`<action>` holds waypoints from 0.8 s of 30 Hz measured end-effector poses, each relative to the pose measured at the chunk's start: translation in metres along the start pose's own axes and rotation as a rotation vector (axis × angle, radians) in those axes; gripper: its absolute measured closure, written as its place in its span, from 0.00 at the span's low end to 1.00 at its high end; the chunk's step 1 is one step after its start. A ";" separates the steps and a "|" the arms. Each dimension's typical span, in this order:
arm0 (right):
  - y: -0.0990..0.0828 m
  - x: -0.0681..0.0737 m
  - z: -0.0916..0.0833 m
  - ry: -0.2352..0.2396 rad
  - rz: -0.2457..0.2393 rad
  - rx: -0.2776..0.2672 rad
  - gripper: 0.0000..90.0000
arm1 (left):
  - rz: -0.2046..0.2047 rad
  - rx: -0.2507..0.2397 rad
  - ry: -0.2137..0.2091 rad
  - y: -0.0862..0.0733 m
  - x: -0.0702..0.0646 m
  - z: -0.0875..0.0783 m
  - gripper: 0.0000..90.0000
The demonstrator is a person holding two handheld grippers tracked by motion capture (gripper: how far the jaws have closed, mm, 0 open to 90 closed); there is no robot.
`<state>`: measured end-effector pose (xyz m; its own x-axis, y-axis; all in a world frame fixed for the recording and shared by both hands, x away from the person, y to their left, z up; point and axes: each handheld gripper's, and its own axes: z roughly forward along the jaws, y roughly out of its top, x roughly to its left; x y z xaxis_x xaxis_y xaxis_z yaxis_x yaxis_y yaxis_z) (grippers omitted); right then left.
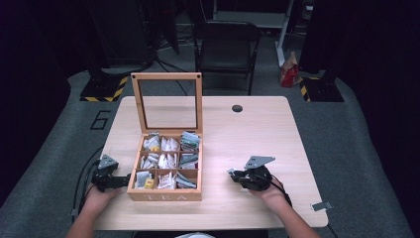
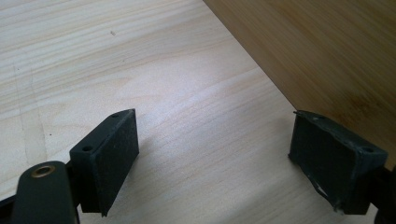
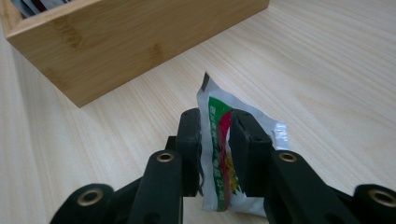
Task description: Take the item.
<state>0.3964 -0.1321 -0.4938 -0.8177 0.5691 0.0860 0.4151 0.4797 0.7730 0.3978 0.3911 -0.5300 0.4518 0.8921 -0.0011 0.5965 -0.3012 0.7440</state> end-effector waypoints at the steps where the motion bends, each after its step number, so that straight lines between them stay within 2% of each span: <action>1: 0.000 0.000 0.000 0.010 0.004 -0.004 0.78 | 0.000 0.000 0.000 0.000 0.000 0.000 0.17; 5: 0.001 0.000 -0.001 0.015 0.031 -0.018 0.68 | 0.000 0.000 0.000 0.000 0.000 0.000 0.17; 11: 0.003 -0.002 -0.004 -0.005 0.043 -0.038 0.62 | 0.000 0.000 0.000 0.000 0.000 0.000 0.17; 18: 0.006 -0.005 -0.009 -0.028 0.047 -0.062 0.59 | 0.000 0.000 0.000 0.000 0.000 0.000 0.17; 24: 0.008 -0.013 -0.020 -0.070 0.084 -0.091 0.59 | 0.000 0.000 0.000 0.000 0.000 0.000 0.17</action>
<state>0.4026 -0.1491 -0.4758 -0.7507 0.6512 0.1110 0.4403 0.3680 0.8189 0.3978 0.3911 -0.5300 0.4519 0.8921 -0.0010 0.5966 -0.3014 0.7438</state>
